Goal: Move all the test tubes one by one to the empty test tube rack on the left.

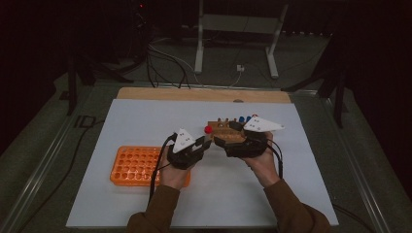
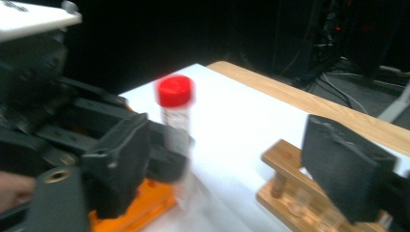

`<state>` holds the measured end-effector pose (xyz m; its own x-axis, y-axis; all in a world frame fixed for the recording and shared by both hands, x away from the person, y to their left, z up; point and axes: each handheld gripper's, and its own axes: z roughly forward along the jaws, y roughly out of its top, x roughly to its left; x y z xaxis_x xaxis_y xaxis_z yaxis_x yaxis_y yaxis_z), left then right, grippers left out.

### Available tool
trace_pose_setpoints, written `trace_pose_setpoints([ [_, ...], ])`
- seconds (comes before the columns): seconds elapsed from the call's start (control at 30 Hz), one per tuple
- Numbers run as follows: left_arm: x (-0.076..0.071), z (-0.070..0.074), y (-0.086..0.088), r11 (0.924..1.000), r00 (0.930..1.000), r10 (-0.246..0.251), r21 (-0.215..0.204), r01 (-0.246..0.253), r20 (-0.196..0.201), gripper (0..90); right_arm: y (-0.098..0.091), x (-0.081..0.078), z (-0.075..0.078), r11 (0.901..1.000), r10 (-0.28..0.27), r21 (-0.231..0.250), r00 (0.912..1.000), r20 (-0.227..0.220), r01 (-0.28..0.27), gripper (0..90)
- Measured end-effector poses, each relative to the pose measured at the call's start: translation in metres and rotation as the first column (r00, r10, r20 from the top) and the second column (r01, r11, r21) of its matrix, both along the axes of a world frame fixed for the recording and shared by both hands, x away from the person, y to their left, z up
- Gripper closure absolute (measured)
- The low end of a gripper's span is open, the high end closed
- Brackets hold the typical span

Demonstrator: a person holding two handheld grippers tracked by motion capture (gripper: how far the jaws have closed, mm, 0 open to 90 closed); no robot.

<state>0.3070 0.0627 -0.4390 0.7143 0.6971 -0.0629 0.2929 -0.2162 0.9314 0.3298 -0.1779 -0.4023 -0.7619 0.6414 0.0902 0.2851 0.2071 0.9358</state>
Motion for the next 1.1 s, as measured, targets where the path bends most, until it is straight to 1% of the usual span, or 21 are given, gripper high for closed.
trace_pose_setpoints([
  [0.03,0.0,0.0,0.0,1.0,1.0,0.0,0.0,0.0,0.0,74.8,-0.003,0.0,-0.001,0.9999,-0.007,-0.009,1.0,0.005,0.007,13.4],
  [0.1,-0.003,0.001,0.007,1.0,1.0,0.002,-0.003,-0.002,0.003,74.8,-0.008,-0.001,-0.004,0.9994,-0.027,-0.02,0.9996,0.009,0.027,4.9],
  [0.13,-0.004,0.002,0.01,1.0,1.0,0.003,-0.005,-0.003,0.006,74.8,-0.008,-0.001,-0.004,0.9994,-0.027,-0.02,0.9996,0.009,0.027,4.9],
  [0.17,-0.008,0.003,0.018,0.9998,1.0,0.007,-0.018,-0.007,0.006,74.8,-0.014,-0.002,-0.008,0.9987,-0.041,-0.031,0.9991,0.008,0.042,1.7],
  [0.23,-0.01,0.003,0.021,0.9997,1.0,0.008,-0.024,-0.008,0.005,74.8,-0.021,-0.004,-0.011,0.9979,-0.058,-0.03,0.9983,0.007,0.058,0.0],
  [0.3,-0.015,0.002,0.027,0.9998,0.9999,0.012,-0.016,-0.012,0.007,74.8,-0.024,-0.004,-0.013,0.9972,-0.067,-0.032,0.9977,0.007,0.067,0.1],
  [0.37,-0.018,0.0,0.032,0.9998,0.9999,0.015,-0.014,-0.015,0.005,74.8,-0.035,-0.005,-0.018,0.9953,-0.093,-0.027,0.9956,0.0,0.093,0.0],
  [0.4,-0.021,-0.002,0.034,0.9997,0.9999,0.016,-0.02,-0.016,-0.001,74.8,-0.038,-0.006,-0.02,0.9941,-0.104,-0.03,0.9945,-0.001,0.104,0.0],
  [0.43,-0.023,-0.003,0.036,0.9996,0.9999,0.015,-0.025,-0.015,-0.005,74.8,-0.038,-0.006,-0.02,0.9941,-0.104,-0.03,0.9945,-0.001,0.104,0.0],
  [0.5,-0.027,-0.007,0.04,0.9997,0.9999,0.015,-0.017,-0.015,-0.007,74.7,-0.047,-0.008,-0.023,0.9923,-0.122,-0.026,0.9925,-0.008,0.121,0.0],
  [0.53,-0.03,-0.008,0.042,0.9998,0.9999,0.015,-0.014,-0.015,-0.008,74.8,-0.05,-0.009,-0.024,0.9914,-0.128,-0.03,0.9918,-0.008,0.127,0.0],
  [0.63,-0.035,-0.012,0.047,0.9997,0.9997,0.013,-0.02,-0.013,-0.021,74.7,-0.054,-0.011,-0.026,0.9902,-0.138,-0.026,0.9904,-0.011,0.137,0.0],
  [0.7,-0.039,-0.014,0.049,0.9999,0.9996,0.008,-0.014,-0.009,-0.025,74.6,-0.06,-0.014,-0.028,0.9885,-0.151,-0.018,0.9885,-0.013,0.15,0.0],
  [0.8,-0.044,-0.016,0.053,0.9999,0.9995,0.005,-0.013,-0.005,-0.031,74.6,-0.063,-0.016,-0.029,0.9873,-0.158,-0.011,0.9872,-0.015,0.158,0.1],
  [0.83,-0.045,-0.016,0.055,0.9999,0.9994,0.005,-0.014,-0.005,-0.034,74.6,-0.066,-0.017,-0.031,0.9866,-0.163,-0.002,0.9864,-0.02,0.163,0.1],
  [1.03,-0.054,-0.02,0.063,0.9998,0.9987,0.009,-0.02,-0.01,-0.051,74.6,-0.07,-0.017,-0.031,0.9847,-0.174,0.002,0.9845,-0.022,0.174,0.1],
  [1.1,-0.057,-0.022,0.064,1.0,0.9983,0.005,-0.007,-0.006,-0.057,74.5,-0.071,-0.017,-0.031,0.984,-0.178,0.005,0.9837,-0.023,0.178,0.1],
])
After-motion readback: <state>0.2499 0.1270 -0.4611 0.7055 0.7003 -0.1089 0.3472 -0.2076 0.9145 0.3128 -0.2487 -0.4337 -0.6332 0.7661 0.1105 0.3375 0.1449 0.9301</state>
